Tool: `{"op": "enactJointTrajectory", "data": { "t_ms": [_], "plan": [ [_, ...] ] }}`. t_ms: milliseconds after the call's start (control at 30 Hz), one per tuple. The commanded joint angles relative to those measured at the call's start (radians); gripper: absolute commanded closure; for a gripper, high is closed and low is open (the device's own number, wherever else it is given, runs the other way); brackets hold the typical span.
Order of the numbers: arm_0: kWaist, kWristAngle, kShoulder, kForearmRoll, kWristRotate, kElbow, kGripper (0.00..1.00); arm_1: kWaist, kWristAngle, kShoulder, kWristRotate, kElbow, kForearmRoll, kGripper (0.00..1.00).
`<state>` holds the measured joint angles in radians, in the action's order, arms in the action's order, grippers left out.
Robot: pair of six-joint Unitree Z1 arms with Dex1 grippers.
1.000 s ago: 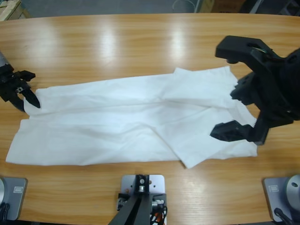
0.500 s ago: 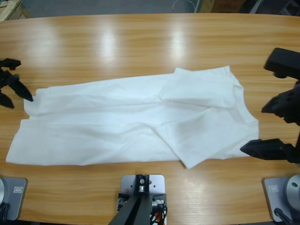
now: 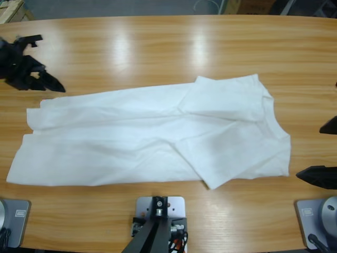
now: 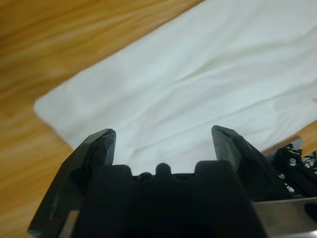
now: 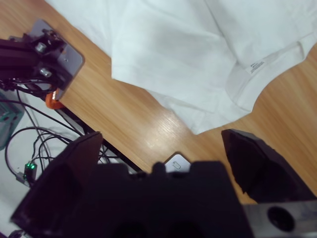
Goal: Fold clothes
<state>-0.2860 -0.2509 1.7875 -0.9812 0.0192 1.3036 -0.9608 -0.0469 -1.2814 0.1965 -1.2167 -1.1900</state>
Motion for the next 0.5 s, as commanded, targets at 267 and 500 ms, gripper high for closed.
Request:
{"op": "enactJointTrajectory", "data": {
  "t_ms": [267,500],
  "plan": [
    [-0.161,0.074,0.25,0.025,0.021,0.085,0.248,0.011,0.005,-0.057,0.004,0.017,-0.003,0.0],
    [-0.182,0.078,0.265,0.033,0.031,0.076,0.252,0.011,-0.005,-0.057,0.006,0.028,0.003,0.0]
  ]
}}
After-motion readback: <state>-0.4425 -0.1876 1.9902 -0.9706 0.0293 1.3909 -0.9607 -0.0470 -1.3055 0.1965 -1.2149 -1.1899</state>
